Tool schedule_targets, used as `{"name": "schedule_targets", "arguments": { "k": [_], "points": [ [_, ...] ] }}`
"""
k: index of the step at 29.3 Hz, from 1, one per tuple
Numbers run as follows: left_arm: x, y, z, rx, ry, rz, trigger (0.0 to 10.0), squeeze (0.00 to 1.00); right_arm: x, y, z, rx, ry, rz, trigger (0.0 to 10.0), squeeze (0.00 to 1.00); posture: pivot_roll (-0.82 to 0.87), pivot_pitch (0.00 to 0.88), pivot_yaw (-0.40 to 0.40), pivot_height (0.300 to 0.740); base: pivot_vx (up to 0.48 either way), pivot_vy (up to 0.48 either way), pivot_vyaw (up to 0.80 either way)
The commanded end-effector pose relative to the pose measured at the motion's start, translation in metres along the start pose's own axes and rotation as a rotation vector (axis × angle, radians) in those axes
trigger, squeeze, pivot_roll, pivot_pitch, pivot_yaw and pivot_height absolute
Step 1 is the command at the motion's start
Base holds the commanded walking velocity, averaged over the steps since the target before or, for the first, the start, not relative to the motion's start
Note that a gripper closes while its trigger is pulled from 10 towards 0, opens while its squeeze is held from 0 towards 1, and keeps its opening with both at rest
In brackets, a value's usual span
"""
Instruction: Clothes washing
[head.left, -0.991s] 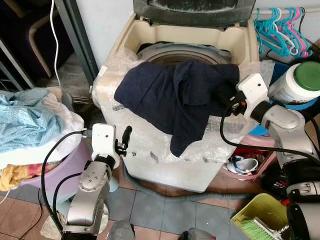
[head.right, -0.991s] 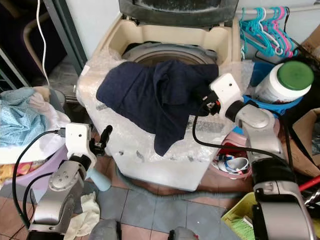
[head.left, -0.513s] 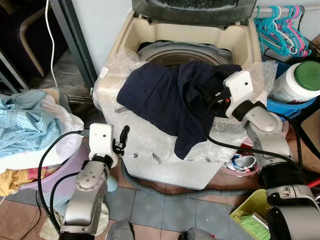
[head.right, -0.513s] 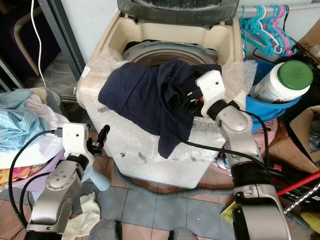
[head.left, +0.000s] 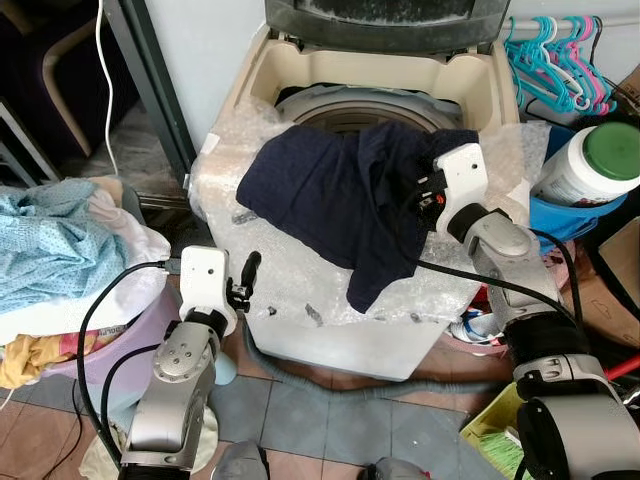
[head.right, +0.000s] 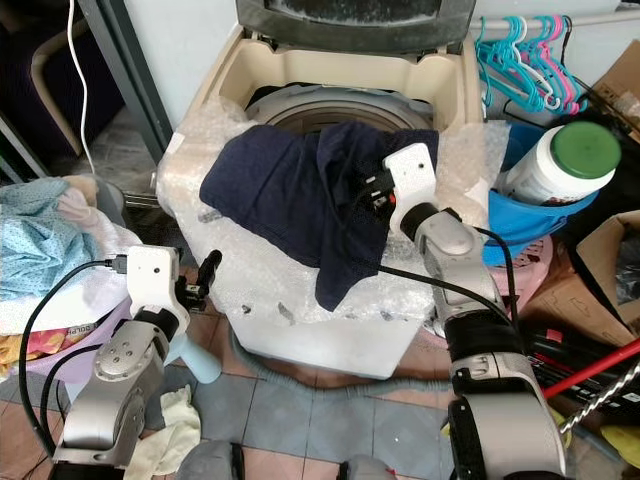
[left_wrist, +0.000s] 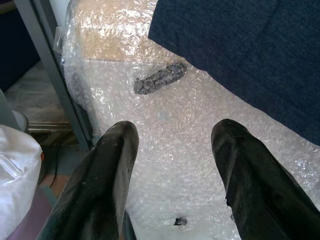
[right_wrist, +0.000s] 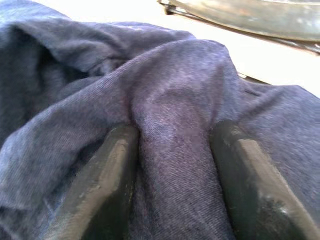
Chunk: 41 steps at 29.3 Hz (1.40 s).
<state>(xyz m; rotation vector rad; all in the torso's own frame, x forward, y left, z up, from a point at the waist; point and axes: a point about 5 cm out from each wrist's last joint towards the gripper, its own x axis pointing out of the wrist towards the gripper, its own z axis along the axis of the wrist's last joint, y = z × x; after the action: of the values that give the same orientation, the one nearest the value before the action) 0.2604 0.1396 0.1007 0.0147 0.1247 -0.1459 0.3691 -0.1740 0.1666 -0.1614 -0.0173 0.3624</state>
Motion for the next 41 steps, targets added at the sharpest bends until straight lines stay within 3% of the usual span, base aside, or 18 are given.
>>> {"name": "schedule_targets", "arguments": {
  "k": [1, 7, 14, 17, 18, 19, 20, 21, 22, 24, 26, 30, 35, 41],
  "points": [
    [0.002, 0.000, 0.002, 0.014, -0.001, -0.002, 10.0, 0.00, -0.002, -0.015, -0.001, 0.056, 0.011, -0.092, 0.0, 0.00, 0.01, 0.067, 0.026, 0.740, 0.000, 0.000, 0.00],
    [0.003, -0.001, 0.001, 0.012, -0.004, 0.001, 10.0, 0.00, 0.017, -0.028, 0.032, 0.048, -0.040, -0.106, 0.0, 0.00, 0.00, 0.062, 0.015, 0.740, 0.000, 0.000, 0.00],
    [0.001, -0.003, 0.000, 0.003, -0.002, 0.013, 10.0, 0.00, 0.031, -0.029, 0.053, 0.030, -0.036, -0.072, 0.0, 0.00, 0.01, 0.067, -0.001, 0.740, 0.000, 0.000, 0.00],
    [0.001, -0.002, 0.000, 0.002, -0.002, 0.020, 10.0, 0.00, 0.035, -0.025, 0.061, -0.027, -0.041, -0.017, 0.0, 0.00, 0.01, 0.072, -0.009, 0.740, 0.000, 0.000, 0.00],
    [0.000, 0.000, 0.000, 0.000, -0.003, 0.028, 10.0, 0.00, 0.036, -0.022, 0.071, -0.043, -0.094, 0.044, 1.8, 0.00, 0.01, 0.072, -0.013, 0.740, 0.000, 0.000, 0.00],
    [0.000, 0.000, 0.000, 0.000, -0.003, 0.030, 10.0, 0.00, 0.036, -0.022, 0.074, -0.044, -0.113, 0.062, 1.8, 0.00, 0.01, 0.072, -0.013, 0.740, 0.000, 0.000, 0.00],
    [-0.001, 0.001, -0.001, -0.001, -0.002, 0.033, 10.0, 0.00, 0.034, -0.021, 0.077, -0.048, -0.141, 0.082, 9.1, 1.00, 0.01, 0.073, -0.016, 0.740, 0.000, 0.000, 0.00],
    [-0.001, 0.001, -0.001, -0.002, -0.002, 0.035, 10.0, 0.00, 0.034, -0.021, 0.079, -0.050, -0.156, 0.093, 9.1, 1.00, 0.01, 0.073, -0.017, 0.740, 0.000, 0.000, 0.00],
    [-0.002, 0.001, -0.001, -0.003, -0.001, 0.037, 10.0, 0.00, 0.031, -0.019, 0.080, -0.055, -0.178, 0.133, 10.0, 1.00, 0.01, 0.073, -0.018, 0.740, 0.000, 0.000, 0.00],
    [-0.002, 0.001, -0.002, -0.003, 0.000, 0.039, 10.0, 0.00, 0.029, -0.018, 0.081, -0.059, -0.192, 0.163, 10.0, 1.00, 0.01, 0.073, -0.018, 0.740, 0.000, 0.000, 0.00],
    [-0.002, -0.001, -0.002, -0.006, 0.001, 0.036, 10.0, 0.00, 0.016, -0.008, 0.077, -0.077, -0.214, 0.341, 10.0, 1.00, 0.01, 0.075, -0.013, 0.740, 0.000, 0.000, 0.00],
    [-0.001, -0.002, -0.002, -0.006, 0.001, 0.024, 10.0, 0.00, 0.005, 0.006, 0.063, -0.145, -0.178, 0.484, 10.0, 1.00, -0.01, 0.075, -0.002, 0.740, 0.000, 0.000, 0.00],
    [0.003, -0.003, -0.001, -0.001, -0.002, 0.008, 10.0, 0.00, 0.005, 0.012, 0.035, -0.229, -0.119, 0.379, 10.0, 1.00, -0.01, 0.072, 0.009, 0.740, 0.000, 0.000, 0.00],
    [0.004, -0.004, 0.001, -0.002, -0.008, 0.005, 10.0, 0.00, 0.009, 0.018, 0.034, -0.257, -0.146, 0.246, 10.0, 1.00, 0.00, 0.067, 0.012, 0.740, 0.000, 0.000, 0.00]
  ]
}}
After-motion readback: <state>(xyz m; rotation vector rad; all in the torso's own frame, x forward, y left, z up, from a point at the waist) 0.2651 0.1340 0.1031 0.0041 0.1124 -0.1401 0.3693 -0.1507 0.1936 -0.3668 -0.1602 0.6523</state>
